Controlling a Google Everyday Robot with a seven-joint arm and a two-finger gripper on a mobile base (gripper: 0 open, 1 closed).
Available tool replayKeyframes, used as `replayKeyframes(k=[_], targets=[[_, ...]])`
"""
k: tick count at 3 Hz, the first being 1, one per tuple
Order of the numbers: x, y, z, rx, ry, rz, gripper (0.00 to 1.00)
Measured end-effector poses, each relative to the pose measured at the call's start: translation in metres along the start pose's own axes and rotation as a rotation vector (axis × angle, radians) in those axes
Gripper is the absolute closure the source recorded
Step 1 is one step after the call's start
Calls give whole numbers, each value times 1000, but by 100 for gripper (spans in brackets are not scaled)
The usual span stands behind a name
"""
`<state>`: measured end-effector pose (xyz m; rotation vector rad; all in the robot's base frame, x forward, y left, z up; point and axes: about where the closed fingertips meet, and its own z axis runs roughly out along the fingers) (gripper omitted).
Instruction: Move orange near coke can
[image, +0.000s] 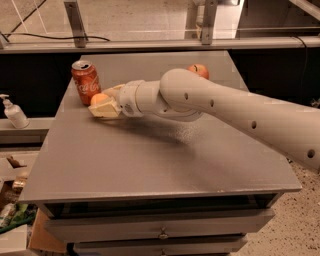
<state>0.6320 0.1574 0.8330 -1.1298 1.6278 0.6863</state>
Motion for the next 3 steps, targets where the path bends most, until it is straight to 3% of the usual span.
replayKeyframes(k=[2,3], targets=[[-1,0,3,2,-5,-4,13],[-1,1,4,2,-7,-4,0]])
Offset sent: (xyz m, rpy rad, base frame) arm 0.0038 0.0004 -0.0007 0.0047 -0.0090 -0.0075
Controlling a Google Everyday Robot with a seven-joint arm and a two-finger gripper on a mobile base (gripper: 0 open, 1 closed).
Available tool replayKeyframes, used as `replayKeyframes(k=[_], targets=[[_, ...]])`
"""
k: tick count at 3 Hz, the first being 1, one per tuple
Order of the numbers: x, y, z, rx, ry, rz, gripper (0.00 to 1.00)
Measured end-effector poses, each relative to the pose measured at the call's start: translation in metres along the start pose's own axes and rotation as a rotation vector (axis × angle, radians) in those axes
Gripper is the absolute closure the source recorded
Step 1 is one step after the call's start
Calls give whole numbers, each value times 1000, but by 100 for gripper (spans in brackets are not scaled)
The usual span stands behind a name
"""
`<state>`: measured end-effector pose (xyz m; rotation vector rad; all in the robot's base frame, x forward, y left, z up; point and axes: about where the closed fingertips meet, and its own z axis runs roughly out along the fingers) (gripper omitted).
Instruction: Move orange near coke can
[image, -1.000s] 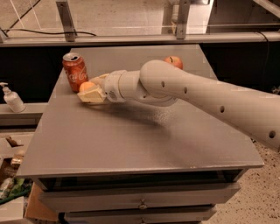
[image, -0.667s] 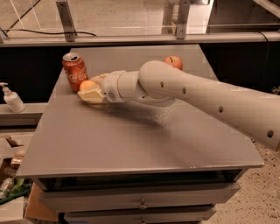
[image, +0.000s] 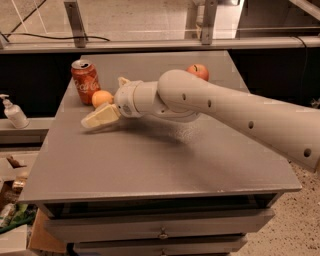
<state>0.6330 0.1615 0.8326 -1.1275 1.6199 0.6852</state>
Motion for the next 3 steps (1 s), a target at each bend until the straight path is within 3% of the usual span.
replayKeyframes(k=[1,3], targets=[[-1,-1,-7,2,-10,0,0],[8,-5,-80,26,-24,2,0]])
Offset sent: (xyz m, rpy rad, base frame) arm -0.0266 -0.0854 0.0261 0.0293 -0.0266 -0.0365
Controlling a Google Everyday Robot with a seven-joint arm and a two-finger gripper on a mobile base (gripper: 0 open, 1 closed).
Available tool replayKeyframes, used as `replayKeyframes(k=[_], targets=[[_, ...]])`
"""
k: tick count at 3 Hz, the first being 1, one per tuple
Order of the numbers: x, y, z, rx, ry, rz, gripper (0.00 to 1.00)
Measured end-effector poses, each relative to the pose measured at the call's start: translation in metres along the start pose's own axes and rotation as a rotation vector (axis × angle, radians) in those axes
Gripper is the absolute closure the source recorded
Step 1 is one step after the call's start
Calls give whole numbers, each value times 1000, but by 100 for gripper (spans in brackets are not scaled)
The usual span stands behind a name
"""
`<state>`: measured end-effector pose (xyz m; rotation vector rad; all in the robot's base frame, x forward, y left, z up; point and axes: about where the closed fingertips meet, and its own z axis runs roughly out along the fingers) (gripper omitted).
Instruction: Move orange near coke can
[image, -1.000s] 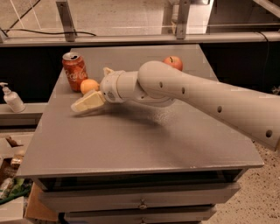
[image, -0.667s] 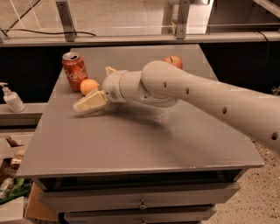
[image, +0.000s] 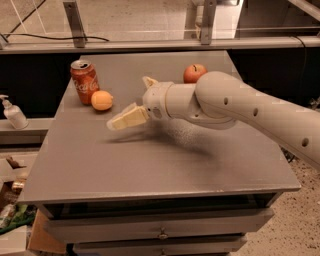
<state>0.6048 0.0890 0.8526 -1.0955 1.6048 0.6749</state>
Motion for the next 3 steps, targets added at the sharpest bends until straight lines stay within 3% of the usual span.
replayKeyframes(k=[2,3], targets=[[43,-20,-96,48,19,46,0],[69,-37,-145,121,-5,109,0]])
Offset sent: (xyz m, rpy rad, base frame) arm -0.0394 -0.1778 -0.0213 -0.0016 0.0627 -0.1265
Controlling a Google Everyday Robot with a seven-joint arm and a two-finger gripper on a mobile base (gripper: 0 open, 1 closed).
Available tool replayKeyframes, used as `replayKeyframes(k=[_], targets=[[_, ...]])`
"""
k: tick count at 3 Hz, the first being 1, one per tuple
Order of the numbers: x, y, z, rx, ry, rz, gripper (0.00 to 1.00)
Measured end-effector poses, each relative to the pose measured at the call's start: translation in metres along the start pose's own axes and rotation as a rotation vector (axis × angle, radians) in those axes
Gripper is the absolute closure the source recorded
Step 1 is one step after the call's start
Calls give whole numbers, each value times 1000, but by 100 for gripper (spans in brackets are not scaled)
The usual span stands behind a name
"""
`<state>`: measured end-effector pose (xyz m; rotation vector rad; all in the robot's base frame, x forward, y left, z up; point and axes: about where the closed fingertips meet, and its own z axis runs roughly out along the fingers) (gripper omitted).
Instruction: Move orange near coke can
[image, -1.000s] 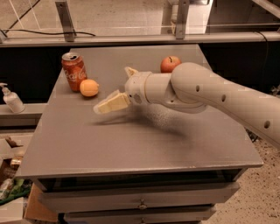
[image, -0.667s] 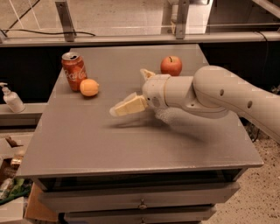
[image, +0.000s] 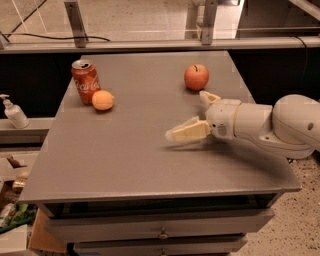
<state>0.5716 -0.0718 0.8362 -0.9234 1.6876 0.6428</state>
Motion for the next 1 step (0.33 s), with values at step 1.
replayKeyframes(k=[1], targets=[[0,0,0,0,0,0,0]])
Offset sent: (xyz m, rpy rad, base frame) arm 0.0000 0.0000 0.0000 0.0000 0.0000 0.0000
